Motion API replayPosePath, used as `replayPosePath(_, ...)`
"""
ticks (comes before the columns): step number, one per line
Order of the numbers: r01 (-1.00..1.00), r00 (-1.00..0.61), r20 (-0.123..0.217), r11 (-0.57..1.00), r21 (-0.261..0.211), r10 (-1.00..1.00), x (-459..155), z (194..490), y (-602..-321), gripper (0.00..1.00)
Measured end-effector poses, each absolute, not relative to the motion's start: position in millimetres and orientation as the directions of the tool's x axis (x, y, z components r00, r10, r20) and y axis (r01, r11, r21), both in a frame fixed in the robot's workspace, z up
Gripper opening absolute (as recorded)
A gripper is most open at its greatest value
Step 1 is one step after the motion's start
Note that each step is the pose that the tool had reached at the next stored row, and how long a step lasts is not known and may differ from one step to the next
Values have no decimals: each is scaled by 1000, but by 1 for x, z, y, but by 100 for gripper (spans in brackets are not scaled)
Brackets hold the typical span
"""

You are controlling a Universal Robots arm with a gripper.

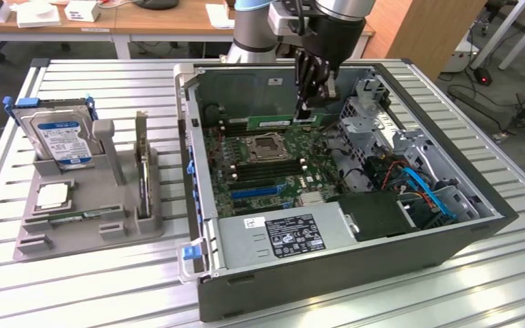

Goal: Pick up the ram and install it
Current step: 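Insert the ram into the slot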

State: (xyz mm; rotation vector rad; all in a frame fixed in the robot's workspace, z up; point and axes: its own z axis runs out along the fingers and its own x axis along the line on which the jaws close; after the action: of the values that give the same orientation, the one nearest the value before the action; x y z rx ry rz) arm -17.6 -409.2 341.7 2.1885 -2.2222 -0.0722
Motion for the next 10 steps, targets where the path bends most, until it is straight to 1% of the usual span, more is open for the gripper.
replayPosePath(10, -999, -16, -17, 15, 48, -1000, -18, 337, -409, 11)
